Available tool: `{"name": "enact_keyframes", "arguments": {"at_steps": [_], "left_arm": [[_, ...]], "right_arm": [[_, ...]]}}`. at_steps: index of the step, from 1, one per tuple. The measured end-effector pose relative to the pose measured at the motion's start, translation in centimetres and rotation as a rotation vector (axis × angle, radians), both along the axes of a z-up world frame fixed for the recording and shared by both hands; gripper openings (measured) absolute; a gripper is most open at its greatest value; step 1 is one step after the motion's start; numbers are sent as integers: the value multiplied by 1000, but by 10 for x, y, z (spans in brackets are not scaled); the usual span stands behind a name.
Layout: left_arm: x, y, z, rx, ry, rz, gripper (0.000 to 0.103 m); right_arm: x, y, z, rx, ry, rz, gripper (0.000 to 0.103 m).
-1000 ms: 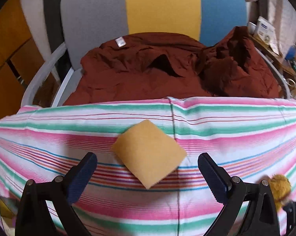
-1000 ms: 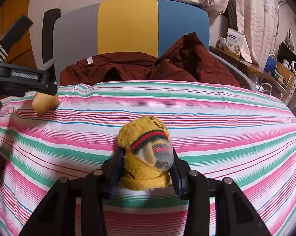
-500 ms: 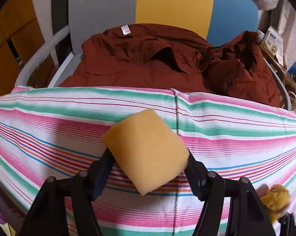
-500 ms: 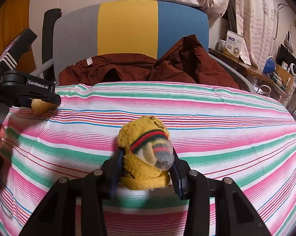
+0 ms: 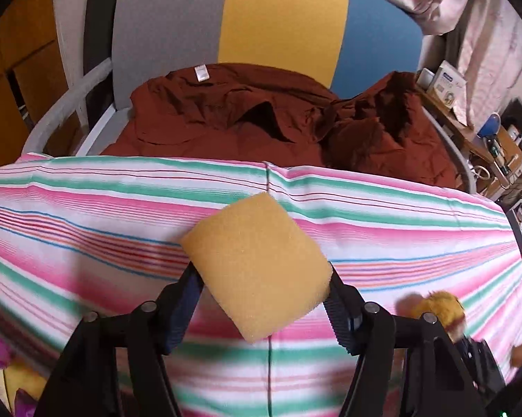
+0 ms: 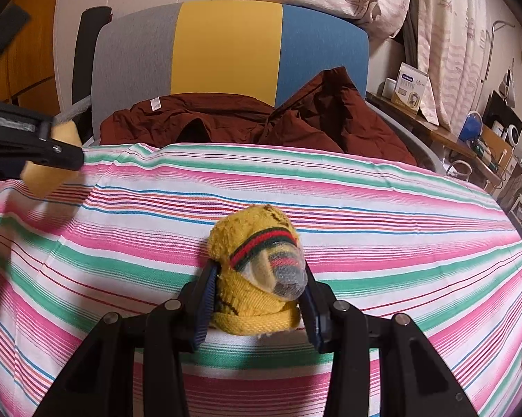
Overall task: Organize objects
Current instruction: 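Carry the tan sponge into the gold tray and open the left gripper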
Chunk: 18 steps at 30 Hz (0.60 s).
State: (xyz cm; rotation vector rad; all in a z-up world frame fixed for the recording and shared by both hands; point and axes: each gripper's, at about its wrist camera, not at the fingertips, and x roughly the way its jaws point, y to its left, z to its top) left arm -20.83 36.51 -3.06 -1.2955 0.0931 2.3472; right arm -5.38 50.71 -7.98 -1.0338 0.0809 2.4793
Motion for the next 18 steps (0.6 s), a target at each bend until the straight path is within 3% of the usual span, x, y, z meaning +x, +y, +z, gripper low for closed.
{"name": "enact_keyframes", "arguments": {"at_steps": [4,10,18], "left_arm": [[23,-10,12,25,13,-33,67],[51,-38,21,80,-13,-27,67],[83,-92,38,112,11,-4,67]], "right_arm": [[0,-1,0,12,-3,-1,43],[0,-3,1,28,-8,-1,43],[0,-8,3,56,-9,3,43]]}}
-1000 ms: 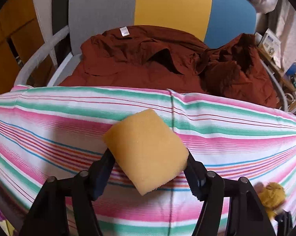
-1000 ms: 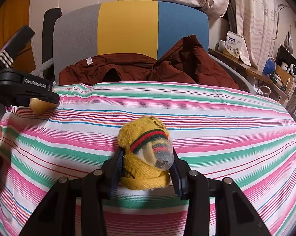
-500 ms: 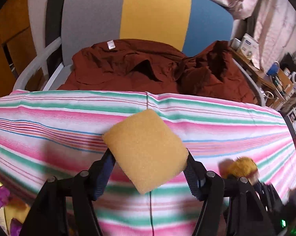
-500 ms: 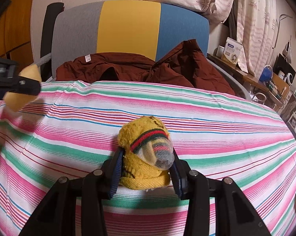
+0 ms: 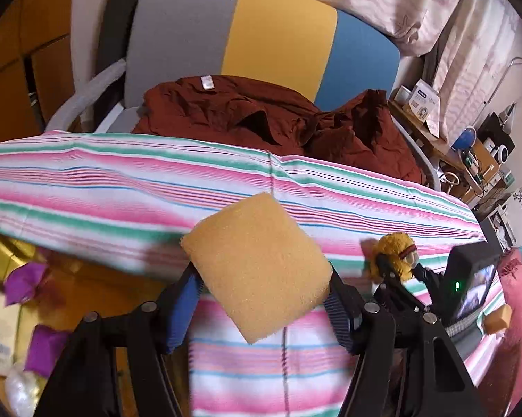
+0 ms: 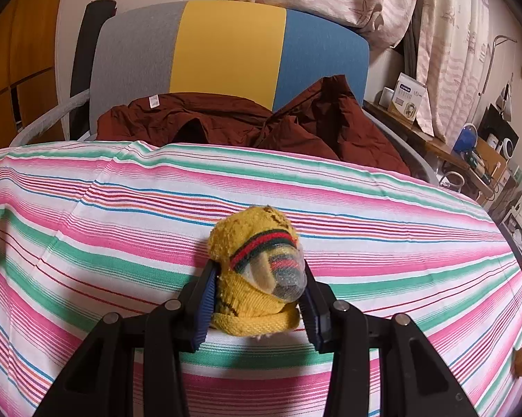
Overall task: Organize objects
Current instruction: 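Carry the tan sponge into the gold tray and open the left gripper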
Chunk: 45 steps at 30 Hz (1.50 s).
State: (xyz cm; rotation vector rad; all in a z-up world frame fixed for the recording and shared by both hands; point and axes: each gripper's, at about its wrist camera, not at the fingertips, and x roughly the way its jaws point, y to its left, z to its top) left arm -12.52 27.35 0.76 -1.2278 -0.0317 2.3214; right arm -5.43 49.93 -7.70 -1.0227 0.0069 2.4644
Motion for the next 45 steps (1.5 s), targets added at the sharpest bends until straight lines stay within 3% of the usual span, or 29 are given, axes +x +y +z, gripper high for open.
{"name": "enact_keyframes", "arguments": {"at_steps": [9,18,23,26,29,39,45], "left_arm": [[6,-74,2,-2,-6,103,67],[-14,-120,-23,-16,-76,175,68],[-32,-131,-38,-78,-90,201,70],[-40,-138,-44,-87,-102,211,75],[-42,-144,-45,-106,-95,239,97],[-12,-175,-30,-17,-69,398,103],[23,-174,-11,19,3,403,103]], "right_arm": [[24,-11,22,36,139,34,43],[44,-28,25,19,127,52,43],[52,-41,24,30,117,75,43],[52,-45,23,48,105,80,43],[51,-49,22,67,95,84,43],[48,-54,19,91,77,91,43],[49,-54,19,95,84,92,43]]}}
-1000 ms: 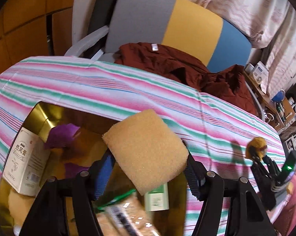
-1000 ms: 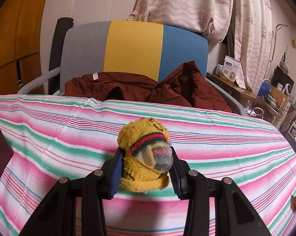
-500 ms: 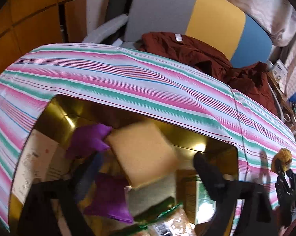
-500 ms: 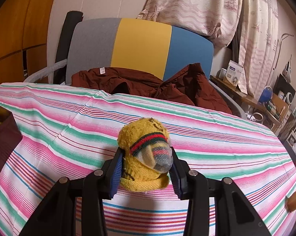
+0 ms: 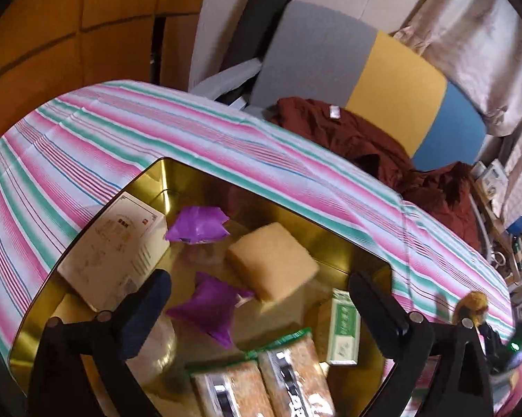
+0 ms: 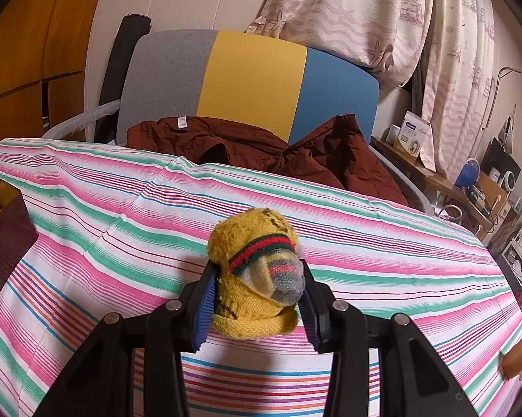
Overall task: Organize objects
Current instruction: 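Carry the tan sponge into the gold tray and open the left gripper, then carry the yellow knit sock into the gold tray and open the right gripper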
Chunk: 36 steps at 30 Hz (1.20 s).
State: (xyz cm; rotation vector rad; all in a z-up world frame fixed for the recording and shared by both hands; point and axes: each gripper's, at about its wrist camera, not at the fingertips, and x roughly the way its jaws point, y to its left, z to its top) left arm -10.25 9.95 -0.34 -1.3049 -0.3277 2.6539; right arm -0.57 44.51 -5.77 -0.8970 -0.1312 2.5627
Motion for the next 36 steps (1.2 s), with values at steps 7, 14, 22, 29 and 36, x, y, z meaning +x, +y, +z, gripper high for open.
{"name": "enact_keyframes", "arguments": {"at_steps": [7,14,22,29,36], "left_arm": [[41,5,17,-6,95,-53,103],[75,6,20,-35,140,-126,103],[108,-10,8,8,136,-117,103],[140,-16,6,-76,219,-117,103],[162,-21,1,-161,262,-123,103]], "right_arm": [[2,-7,1,12,-2,25,43],[10,-23,3,-1,-30,97,43],[24,-51,6,5,-48,163,43],[37,-74,11,-61,-44,217,43],[51,-93,24,-170,-23,258,43]]}}
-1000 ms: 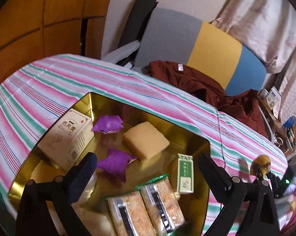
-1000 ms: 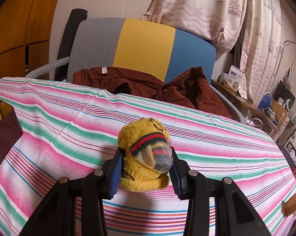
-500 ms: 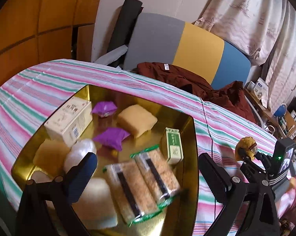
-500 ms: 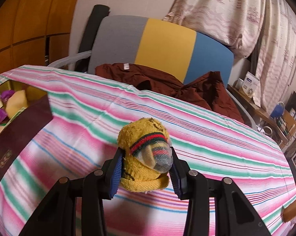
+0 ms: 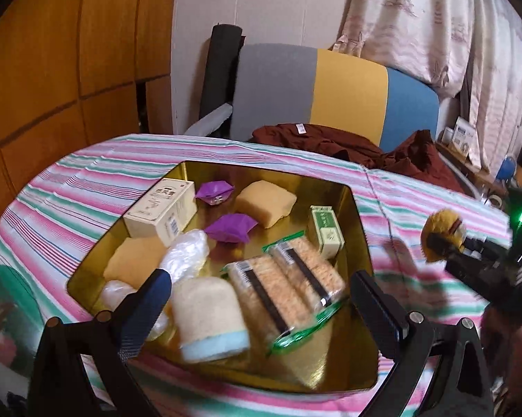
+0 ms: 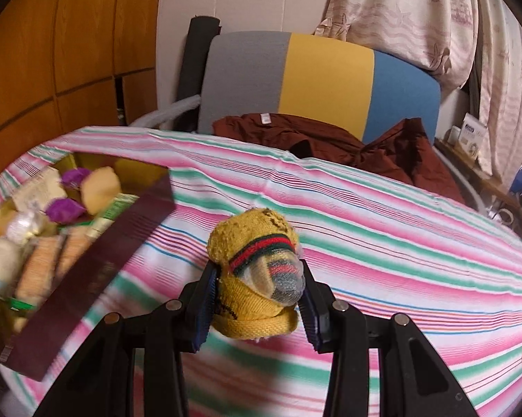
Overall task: Organize objects
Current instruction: 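Carry the yellow knit sock into the gold tray and open the right gripper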
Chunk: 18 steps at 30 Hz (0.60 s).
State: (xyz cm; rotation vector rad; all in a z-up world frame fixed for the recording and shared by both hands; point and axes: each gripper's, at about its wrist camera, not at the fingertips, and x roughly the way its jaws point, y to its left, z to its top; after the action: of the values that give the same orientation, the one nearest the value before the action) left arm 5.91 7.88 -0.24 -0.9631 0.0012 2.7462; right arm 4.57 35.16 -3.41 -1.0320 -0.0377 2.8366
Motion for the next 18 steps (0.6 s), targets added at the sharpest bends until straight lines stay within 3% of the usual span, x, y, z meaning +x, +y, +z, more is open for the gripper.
{"name": "enact_keyframes", "arguments": {"at_steps": [8,12,18], "left_arm": [[11,-9,0,-24,32,40,103],[14,-18,3,-35,49,69,103],[3,-38,2,-42,16,154,103]], "right_arm": [[-13,-48,40,-133,29,156,43],[-36,-91,46,-149,-36,278,43],[-74,-136,33,-114,-170,344,43]]}}
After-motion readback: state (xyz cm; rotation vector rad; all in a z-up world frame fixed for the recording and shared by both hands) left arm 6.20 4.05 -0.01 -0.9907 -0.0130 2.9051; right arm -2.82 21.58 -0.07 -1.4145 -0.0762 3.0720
